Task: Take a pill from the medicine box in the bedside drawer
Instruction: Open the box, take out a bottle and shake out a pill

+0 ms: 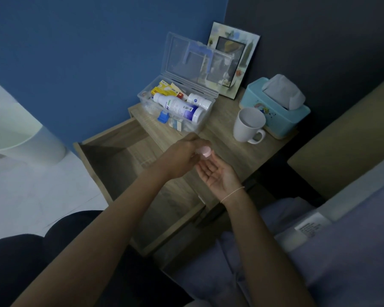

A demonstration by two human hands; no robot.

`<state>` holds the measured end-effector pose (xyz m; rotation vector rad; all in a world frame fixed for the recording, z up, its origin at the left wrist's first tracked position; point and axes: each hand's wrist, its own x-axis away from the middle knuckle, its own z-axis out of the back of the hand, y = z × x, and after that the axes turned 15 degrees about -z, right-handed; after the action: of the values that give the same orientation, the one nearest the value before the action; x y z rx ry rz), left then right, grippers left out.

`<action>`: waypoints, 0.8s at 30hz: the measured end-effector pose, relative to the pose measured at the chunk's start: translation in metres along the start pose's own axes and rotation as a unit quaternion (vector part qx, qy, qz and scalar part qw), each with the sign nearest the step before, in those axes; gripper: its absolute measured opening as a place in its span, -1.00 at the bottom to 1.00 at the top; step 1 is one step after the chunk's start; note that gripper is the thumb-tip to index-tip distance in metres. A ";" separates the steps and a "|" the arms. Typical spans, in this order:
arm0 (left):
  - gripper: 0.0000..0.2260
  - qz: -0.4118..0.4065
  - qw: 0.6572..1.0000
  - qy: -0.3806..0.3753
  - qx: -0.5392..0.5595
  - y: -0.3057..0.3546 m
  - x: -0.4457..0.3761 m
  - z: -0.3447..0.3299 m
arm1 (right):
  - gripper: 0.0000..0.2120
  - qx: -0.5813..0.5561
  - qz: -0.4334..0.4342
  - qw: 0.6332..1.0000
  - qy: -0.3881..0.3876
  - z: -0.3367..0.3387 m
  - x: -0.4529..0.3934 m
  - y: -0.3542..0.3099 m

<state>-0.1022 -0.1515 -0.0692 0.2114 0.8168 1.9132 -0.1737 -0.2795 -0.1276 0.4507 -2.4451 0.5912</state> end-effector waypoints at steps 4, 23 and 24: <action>-0.74 -0.015 1.000 -0.005 -0.002 -0.001 -0.002 -0.002 | -0.81 0.009 0.003 1.000 0.003 0.001 0.001 -0.003; -0.75 0.066 0.994 0.083 -0.029 -0.011 -0.011 -0.009 | -0.74 0.014 0.023 0.998 0.048 0.018 -0.004 -0.006; -0.75 0.073 0.993 0.088 -0.030 -0.014 -0.010 -0.011 | -0.74 0.009 0.024 0.997 0.066 0.021 -0.004 -0.005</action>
<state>-0.0924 -0.1611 -0.0837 0.0678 0.8777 2.1138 -0.1775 -0.2938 -0.1438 0.3495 -2.3316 0.6432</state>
